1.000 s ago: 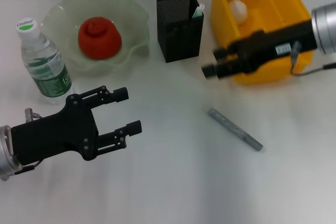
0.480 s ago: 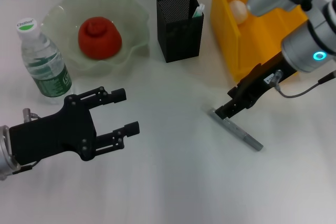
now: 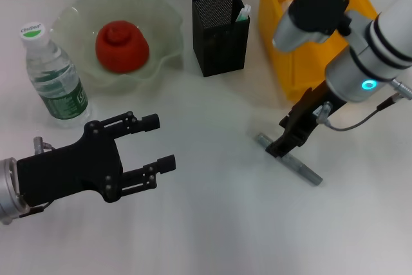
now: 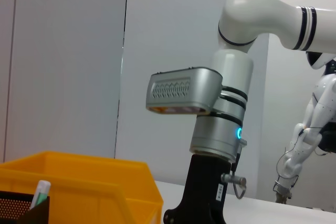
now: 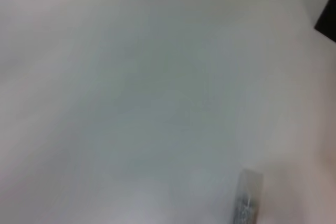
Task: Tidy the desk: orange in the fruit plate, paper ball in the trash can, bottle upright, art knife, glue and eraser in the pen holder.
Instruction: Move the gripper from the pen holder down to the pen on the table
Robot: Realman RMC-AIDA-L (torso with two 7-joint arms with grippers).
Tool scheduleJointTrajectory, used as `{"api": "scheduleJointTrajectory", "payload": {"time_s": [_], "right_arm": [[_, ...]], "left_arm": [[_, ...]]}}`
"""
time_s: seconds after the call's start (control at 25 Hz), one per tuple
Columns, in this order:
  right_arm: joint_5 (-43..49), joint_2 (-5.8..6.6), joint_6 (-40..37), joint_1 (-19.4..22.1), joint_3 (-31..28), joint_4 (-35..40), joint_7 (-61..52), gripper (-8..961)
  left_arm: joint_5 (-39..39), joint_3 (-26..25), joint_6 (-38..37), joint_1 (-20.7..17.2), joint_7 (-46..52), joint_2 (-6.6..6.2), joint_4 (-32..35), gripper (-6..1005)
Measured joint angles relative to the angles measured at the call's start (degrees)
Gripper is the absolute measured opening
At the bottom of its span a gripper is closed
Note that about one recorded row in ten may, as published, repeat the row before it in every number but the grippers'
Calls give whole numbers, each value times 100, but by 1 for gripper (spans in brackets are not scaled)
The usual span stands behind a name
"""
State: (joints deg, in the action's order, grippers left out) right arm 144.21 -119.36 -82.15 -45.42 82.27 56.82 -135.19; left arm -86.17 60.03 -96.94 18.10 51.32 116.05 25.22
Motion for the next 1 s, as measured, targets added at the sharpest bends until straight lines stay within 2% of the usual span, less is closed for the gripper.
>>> {"api": "scheduleJointTrajectory", "payload": {"time_s": [0.12, 0.32, 0.56, 1.0], "right_arm": [[0, -6, 159, 23, 284, 25, -14, 656], [-6, -8, 347, 26, 617, 13, -36, 598], [-12, -16, 397, 16, 757, 8, -42, 379], [-24, -17, 438, 0, 781, -30, -51, 360]], "left_arm": [[0, 0, 1, 0, 3, 2, 0, 715], [0, -10, 0, 3, 27, 5, 0, 715], [1, -16, 1, 20, 32, 6, 0, 715], [5, -25, 1, 44, 43, 6, 0, 715]]}}
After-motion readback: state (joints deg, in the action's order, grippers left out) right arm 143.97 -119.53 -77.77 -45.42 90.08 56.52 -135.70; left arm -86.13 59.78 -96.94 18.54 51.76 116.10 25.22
